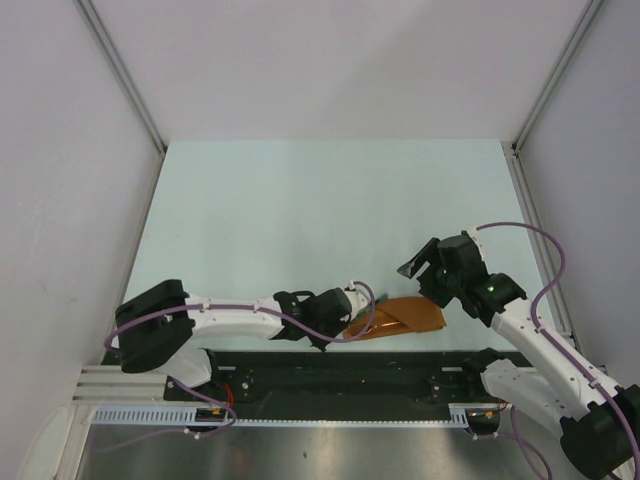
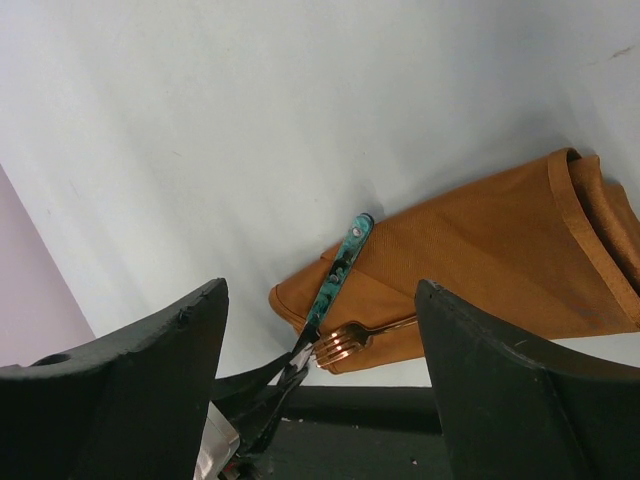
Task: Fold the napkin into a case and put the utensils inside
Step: Pick up the knife from the center of the board.
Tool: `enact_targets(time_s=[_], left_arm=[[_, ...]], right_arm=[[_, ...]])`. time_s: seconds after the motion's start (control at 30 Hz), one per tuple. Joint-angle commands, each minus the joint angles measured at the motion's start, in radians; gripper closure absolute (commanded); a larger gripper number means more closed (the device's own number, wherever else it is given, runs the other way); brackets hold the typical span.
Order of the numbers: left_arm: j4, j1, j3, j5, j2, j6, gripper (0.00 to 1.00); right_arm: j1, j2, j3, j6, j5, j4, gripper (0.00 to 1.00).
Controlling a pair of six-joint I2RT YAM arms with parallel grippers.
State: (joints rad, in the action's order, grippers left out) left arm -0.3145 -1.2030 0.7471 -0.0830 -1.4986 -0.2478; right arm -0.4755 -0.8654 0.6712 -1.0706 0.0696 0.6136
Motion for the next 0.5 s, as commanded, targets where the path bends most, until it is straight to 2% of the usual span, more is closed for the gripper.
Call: enact_targets(time_s=[0.0, 0.03, 0.17, 0.47], left_arm=[[0.017, -0.007, 0.028, -0.023, 0.020, 0.030, 0.84], [0.011, -0.007, 0.026, -0.035, 0.047, 0.033, 0.91], [-0.006, -0.006, 0.018, -0.089, 0.127, 0.048, 0.99], [-0.049, 0.002, 0.029, -0.060, 0.245, 0.140, 1.00]], right_arm=[[0.008, 0.017, 0.001, 0.018, -0.005, -0.002, 0.20], [0.009, 0.016, 0.002, 0.020, -0.005, 0.000, 0.20], [0.012, 0.019, 0.002, 0.020, -0.007, 0.002, 0.20], [0.023, 0.031, -0.008, 0.026, -0.002, 0.014, 0.19]])
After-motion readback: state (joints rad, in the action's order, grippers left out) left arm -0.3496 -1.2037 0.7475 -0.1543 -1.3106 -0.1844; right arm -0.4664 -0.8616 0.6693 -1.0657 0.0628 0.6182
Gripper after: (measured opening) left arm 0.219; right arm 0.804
